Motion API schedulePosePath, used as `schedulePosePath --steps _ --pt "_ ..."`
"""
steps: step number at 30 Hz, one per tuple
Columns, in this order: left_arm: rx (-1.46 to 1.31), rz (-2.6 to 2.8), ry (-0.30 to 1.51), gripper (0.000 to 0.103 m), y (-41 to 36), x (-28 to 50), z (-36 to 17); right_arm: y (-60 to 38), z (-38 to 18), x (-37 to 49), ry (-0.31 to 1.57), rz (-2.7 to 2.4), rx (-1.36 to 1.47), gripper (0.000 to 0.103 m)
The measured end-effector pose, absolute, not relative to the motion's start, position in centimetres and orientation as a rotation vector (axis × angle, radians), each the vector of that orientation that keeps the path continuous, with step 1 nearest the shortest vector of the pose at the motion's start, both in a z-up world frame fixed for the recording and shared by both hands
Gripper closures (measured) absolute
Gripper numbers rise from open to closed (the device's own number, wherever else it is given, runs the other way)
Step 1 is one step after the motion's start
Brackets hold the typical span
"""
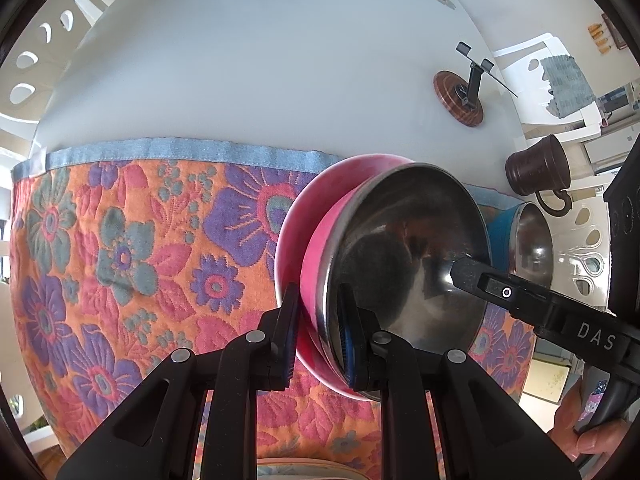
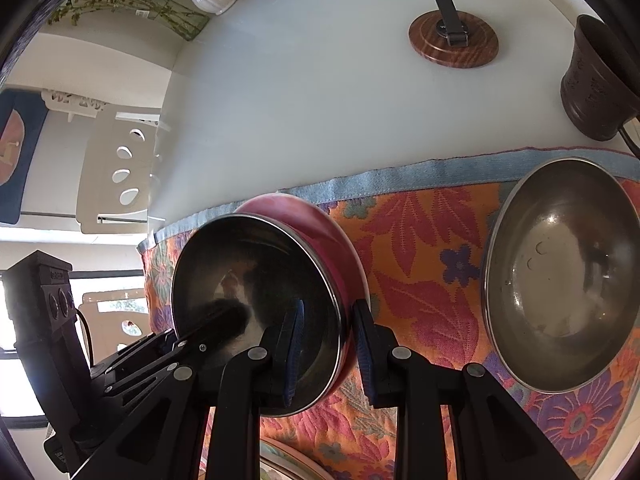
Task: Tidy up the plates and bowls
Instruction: 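Lower the steel bowl into the pink bowl and open both tools, then withdraw both tools and move them toward the blue-backed steel bowl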
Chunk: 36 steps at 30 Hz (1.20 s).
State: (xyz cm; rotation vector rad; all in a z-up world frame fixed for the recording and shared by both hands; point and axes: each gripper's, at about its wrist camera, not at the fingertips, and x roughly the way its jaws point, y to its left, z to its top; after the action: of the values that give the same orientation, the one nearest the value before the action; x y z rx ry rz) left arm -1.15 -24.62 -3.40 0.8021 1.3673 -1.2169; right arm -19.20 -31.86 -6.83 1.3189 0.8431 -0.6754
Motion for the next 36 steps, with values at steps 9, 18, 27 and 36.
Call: schedulePosePath --steps 9,18,27,36 --pt "0.792 -1.208 1.359 0.087 -24.1 -0.8 -2.9 -31.7 -6.6 -19.0 0.851 -0.678 1.311 0.078" --pt "0.796 -1.191 1.355 0.085 -24.1 -0.9 -2.7 -31.6 -6.2 -19.3 0.831 -0.681 1.311 0.078" --pt "0.783 -1.193 1.351 0.076 -23.8 -1.0 -2.0 -31.5 -5.8 -19.6 0.818 -0.667 1.305 0.078" --pt "0.795 -1.159 1.342 0.076 -23.0 -1.0 -1.3 -30.5 -5.2 -19.0 0.818 -0.64 1.297 0.078"
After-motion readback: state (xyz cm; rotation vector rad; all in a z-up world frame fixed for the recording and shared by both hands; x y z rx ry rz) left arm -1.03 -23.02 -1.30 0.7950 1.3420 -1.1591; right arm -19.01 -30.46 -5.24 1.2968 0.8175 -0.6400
